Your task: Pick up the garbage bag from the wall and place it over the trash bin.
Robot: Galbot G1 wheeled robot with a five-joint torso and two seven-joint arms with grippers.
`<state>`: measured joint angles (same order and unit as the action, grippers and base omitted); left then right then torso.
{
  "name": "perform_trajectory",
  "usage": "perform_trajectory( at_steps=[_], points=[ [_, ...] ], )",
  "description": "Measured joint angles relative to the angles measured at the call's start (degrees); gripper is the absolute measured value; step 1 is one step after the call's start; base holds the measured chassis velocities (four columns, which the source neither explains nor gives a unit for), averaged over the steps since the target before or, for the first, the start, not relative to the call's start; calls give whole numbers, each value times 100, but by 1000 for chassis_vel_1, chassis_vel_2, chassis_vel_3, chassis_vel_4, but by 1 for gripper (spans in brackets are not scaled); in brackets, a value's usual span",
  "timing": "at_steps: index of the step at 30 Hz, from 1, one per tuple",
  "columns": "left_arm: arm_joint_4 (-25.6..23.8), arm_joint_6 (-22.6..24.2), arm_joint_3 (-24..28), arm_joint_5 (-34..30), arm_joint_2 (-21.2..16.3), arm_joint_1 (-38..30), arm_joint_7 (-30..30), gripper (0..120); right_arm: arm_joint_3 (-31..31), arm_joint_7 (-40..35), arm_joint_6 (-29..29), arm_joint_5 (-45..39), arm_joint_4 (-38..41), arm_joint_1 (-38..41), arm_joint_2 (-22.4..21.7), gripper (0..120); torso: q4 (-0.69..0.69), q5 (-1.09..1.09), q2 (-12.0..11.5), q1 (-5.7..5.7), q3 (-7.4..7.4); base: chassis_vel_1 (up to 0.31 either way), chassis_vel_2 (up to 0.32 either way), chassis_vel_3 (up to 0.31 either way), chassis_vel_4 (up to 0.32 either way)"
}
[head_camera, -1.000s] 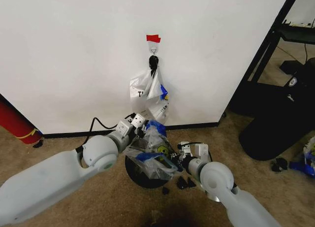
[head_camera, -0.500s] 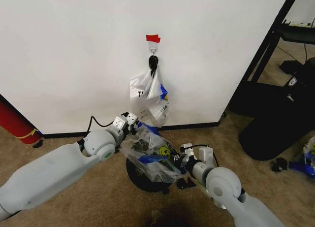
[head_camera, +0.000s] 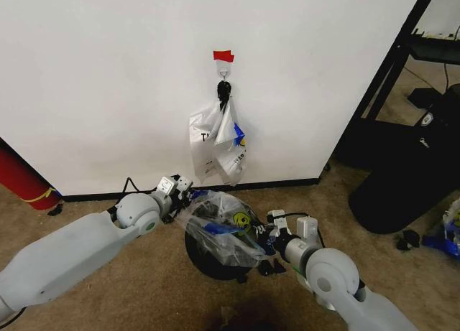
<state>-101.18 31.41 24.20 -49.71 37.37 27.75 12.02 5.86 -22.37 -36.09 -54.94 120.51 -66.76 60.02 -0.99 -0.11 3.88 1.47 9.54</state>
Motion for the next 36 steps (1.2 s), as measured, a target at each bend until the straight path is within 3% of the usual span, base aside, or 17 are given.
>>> perform_trajectory(
  at_steps=[2,4,5,14,19,26,29,33,36],
  points=[
    [-56,14,-64,-3,-12,52,50,1,5,-10,4,-7,-20,10,13,1,0,-2,0,0,0,0,0,0,0],
    [-528,43,-472,-229,-151,273,298,19,2,-104,5,-73,-147,119,115,1,-2,0,0,0,0,0,0,0,0],
    [-610,45,-547,-255,-197,298,337,23,-7,-123,2,-92,-169,141,141,1,-2,2,0,0,0,0,0,0,0],
    [-941,25,-859,-404,-445,471,617,53,9,-209,-14,-174,-296,205,245,1,-1,1,0,0,0,0,0,0,0],
    [-1254,-117,-1363,-443,-557,742,773,76,125,-210,-17,-185,-415,201,252,1,-2,0,0,0,0,0,0,0,0],
    [-1547,-298,-1870,-732,-721,1029,835,98,186,-209,-16,-221,-490,208,259,1,-1,0,-1,0,0,0,0,0,0],
    [-1703,-306,-1943,-826,-770,1087,835,100,187,-209,-16,-212,-500,214,255,1,-1,0,-1,0,0,0,0,0,0],
    [-2878,-374,-2092,-1002,-1050,1591,525,100,186,-199,-18,-88,-508,237,225,1,0,2,-1,0,0,0,0,0,0],
    [-3232,-397,-1953,-987,-1064,1666,387,100,177,-196,-25,-46,-499,254,213,1,0,2,-1,0,-1,0,0,0,0]
  ],
)
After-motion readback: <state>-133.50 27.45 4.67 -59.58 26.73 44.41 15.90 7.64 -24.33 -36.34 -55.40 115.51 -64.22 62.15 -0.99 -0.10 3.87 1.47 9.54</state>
